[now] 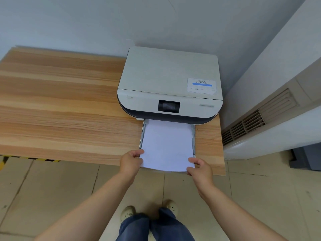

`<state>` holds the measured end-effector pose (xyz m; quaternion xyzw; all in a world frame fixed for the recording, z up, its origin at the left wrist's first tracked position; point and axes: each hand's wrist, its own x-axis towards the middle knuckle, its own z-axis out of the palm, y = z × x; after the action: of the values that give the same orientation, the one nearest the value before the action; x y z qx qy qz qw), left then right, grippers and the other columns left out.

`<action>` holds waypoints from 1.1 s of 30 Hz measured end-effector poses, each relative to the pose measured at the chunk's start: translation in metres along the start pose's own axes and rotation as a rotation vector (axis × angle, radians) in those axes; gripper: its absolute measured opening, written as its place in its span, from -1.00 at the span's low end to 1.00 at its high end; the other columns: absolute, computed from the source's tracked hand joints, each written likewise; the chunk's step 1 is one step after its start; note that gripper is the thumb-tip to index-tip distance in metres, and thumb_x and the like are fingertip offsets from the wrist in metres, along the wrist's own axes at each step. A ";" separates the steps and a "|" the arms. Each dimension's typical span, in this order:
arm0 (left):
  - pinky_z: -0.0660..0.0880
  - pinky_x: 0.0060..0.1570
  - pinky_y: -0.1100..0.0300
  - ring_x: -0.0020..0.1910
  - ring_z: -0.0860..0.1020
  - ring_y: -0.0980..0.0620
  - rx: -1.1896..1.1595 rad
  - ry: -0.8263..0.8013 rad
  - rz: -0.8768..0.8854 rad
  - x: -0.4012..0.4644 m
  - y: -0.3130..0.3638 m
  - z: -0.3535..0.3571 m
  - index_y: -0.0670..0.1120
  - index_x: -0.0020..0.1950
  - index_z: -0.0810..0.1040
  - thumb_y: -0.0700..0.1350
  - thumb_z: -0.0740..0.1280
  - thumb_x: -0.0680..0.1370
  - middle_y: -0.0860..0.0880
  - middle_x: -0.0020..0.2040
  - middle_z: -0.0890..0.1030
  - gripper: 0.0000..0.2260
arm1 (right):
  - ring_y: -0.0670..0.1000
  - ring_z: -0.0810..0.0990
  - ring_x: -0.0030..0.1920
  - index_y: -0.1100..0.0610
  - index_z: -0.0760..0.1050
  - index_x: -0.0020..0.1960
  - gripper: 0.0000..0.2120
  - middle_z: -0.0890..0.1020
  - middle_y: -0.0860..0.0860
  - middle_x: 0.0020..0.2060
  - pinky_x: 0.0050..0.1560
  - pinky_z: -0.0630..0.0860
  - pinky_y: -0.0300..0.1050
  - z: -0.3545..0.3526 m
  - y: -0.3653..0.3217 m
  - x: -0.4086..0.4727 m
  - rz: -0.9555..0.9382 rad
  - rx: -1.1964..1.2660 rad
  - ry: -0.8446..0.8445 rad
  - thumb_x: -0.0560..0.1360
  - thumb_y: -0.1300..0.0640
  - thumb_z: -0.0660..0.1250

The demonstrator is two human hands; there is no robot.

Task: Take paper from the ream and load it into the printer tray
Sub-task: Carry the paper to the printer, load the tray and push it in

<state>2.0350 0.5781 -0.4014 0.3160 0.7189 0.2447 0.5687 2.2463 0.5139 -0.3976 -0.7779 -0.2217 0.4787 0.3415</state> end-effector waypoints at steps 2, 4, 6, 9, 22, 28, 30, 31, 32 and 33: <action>0.35 -0.52 0.40 -0.42 0.42 0.08 0.020 0.012 0.023 0.004 0.002 0.002 -0.16 0.18 0.54 -0.44 0.18 0.43 -0.17 0.15 0.54 -0.61 | -0.03 0.44 0.06 0.11 0.50 0.10 -0.66 0.49 0.03 0.10 0.06 0.39 -0.20 0.001 -0.001 0.000 -0.054 -0.068 -0.014 0.41 0.41 0.31; 0.32 -0.56 0.40 -0.48 0.37 0.07 0.037 0.022 0.047 0.008 0.005 0.004 -0.14 0.19 0.54 -0.43 0.17 0.43 -0.17 0.16 0.54 -0.60 | -0.05 0.41 0.09 0.11 0.50 0.12 -0.65 0.47 0.00 0.11 0.09 0.37 -0.22 0.003 -0.002 0.003 -0.105 -0.138 -0.021 0.41 0.42 0.32; 0.32 -0.56 0.39 -0.49 0.36 0.07 0.065 0.028 0.073 0.012 0.006 0.004 -0.11 0.18 0.55 -0.41 0.18 0.43 -0.16 0.17 0.55 -0.60 | -0.04 0.44 0.08 0.14 0.50 0.14 -0.64 0.46 0.01 0.11 0.10 0.39 -0.23 0.004 -0.003 0.007 -0.139 -0.186 -0.012 0.41 0.43 0.32; 0.30 -0.59 0.40 -0.50 0.33 0.07 0.092 0.029 0.094 0.016 0.007 0.006 -0.08 0.18 0.55 -0.40 0.17 0.45 -0.17 0.13 0.57 -0.60 | 0.00 0.48 0.05 0.15 0.49 0.15 -0.64 0.47 0.06 0.13 0.10 0.44 -0.21 0.006 -0.002 0.013 -0.164 -0.219 0.024 0.41 0.43 0.32; 0.34 0.30 0.14 0.31 0.39 -0.06 0.651 -0.102 0.438 0.022 -0.003 0.006 -0.13 0.41 0.34 -0.30 0.34 0.43 -0.09 0.36 0.43 -0.45 | -0.07 0.39 0.17 0.16 0.30 0.38 -0.45 0.43 0.05 0.24 0.20 0.31 -0.27 0.007 0.008 0.023 -0.385 -0.487 0.017 0.43 0.31 0.38; 0.27 0.33 0.13 0.36 0.34 -0.09 0.834 -0.055 0.585 0.026 -0.012 0.003 -0.16 0.43 0.29 -0.21 0.36 0.46 -0.13 0.39 0.41 -0.45 | 0.03 0.39 0.24 0.13 0.28 0.39 -0.38 0.46 0.06 0.24 0.25 0.42 -0.06 0.007 0.017 0.032 -0.420 -0.617 0.065 0.39 0.28 0.41; 0.28 0.31 0.12 0.34 0.36 -0.12 0.876 -0.037 0.627 0.027 -0.014 0.002 -0.17 0.43 0.29 -0.21 0.37 0.46 -0.15 0.37 0.42 -0.44 | 0.04 0.41 0.20 0.13 0.30 0.37 -0.39 0.48 0.07 0.19 0.18 0.46 -0.05 0.007 0.019 0.033 -0.437 -0.640 0.105 0.37 0.29 0.41; 0.30 0.30 0.10 0.33 0.38 -0.13 0.890 -0.026 0.648 0.027 -0.015 0.002 -0.18 0.42 0.30 -0.21 0.38 0.45 -0.16 0.36 0.44 -0.44 | 0.05 0.42 0.17 0.12 0.31 0.35 -0.39 0.48 0.07 0.17 0.14 0.47 -0.05 0.007 0.019 0.033 -0.446 -0.651 0.125 0.35 0.29 0.41; 0.33 0.28 0.09 0.31 0.39 -0.13 0.905 -0.013 0.666 0.027 -0.015 0.001 -0.19 0.42 0.30 -0.21 0.39 0.45 -0.16 0.35 0.45 -0.44 | 0.05 0.42 0.14 0.12 0.32 0.34 -0.39 0.49 0.07 0.15 0.12 0.48 -0.05 0.006 0.020 0.033 -0.449 -0.659 0.140 0.34 0.29 0.42; 0.34 0.27 0.08 0.30 0.39 -0.13 0.920 0.001 0.679 0.027 -0.015 0.001 -0.19 0.41 0.31 -0.21 0.40 0.44 -0.16 0.34 0.45 -0.43 | 0.05 0.42 0.12 0.12 0.32 0.33 -0.39 0.49 0.07 0.13 0.11 0.47 -0.05 0.006 0.021 0.034 -0.446 -0.663 0.151 0.33 0.28 0.42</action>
<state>2.0289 0.5872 -0.4305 0.7441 0.6101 0.0755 0.2615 2.2562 0.5244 -0.4352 -0.8116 -0.5018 0.2370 0.1827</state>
